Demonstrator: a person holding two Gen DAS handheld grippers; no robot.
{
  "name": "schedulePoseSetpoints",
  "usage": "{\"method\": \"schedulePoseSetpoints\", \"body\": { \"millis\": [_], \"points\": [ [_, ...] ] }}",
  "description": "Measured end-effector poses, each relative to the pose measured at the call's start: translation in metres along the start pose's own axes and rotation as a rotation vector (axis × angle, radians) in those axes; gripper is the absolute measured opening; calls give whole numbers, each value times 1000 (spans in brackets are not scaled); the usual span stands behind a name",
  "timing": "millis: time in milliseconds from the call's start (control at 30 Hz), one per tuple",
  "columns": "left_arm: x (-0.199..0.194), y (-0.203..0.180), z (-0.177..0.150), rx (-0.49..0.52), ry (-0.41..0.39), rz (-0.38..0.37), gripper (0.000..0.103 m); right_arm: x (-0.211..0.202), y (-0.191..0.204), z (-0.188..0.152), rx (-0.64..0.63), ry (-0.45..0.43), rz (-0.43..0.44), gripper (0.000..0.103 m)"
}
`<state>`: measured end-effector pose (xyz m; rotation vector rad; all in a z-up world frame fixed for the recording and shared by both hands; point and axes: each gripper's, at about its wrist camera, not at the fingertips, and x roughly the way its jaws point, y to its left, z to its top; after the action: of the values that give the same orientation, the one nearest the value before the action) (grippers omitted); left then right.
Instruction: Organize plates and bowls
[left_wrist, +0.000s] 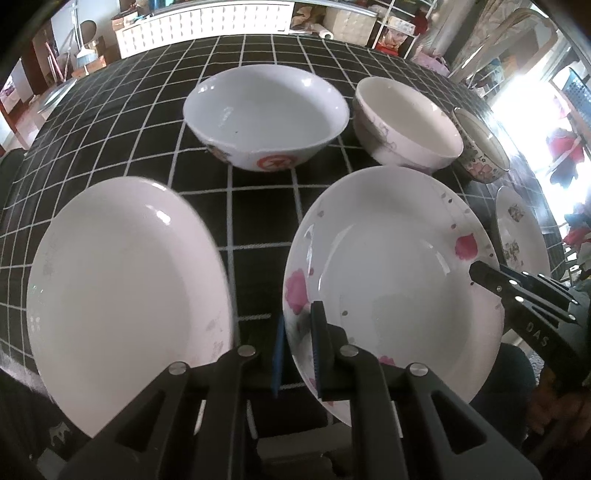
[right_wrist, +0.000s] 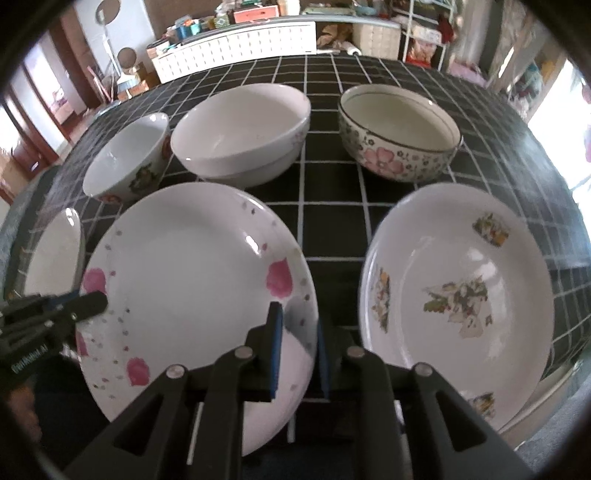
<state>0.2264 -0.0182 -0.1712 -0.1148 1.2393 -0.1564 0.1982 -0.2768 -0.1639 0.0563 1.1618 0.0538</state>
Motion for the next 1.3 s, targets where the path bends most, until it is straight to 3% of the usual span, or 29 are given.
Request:
{"method": "schedulePoseSetpoints", "body": {
  "millis": [167,500,733,1167,1300],
  "points": [
    [-10,19,-6,-58,7,-43,10,-7,10,-4,-10,0,6,22],
    [-53,43,-15,-80,-74,-28,10,-33,46,8,-43,-62,42,22],
    [-72,76,-22,-136,-110,18,10,-39,86,21,-114,-87,68,22],
    [-83,146,-46,-251,-116,123,10,-2,161,18,-227,3,150,22],
    [-81,158,-46,-270,-108,144,10,0,179,24,-259,-13,149,22]
  ]
}}
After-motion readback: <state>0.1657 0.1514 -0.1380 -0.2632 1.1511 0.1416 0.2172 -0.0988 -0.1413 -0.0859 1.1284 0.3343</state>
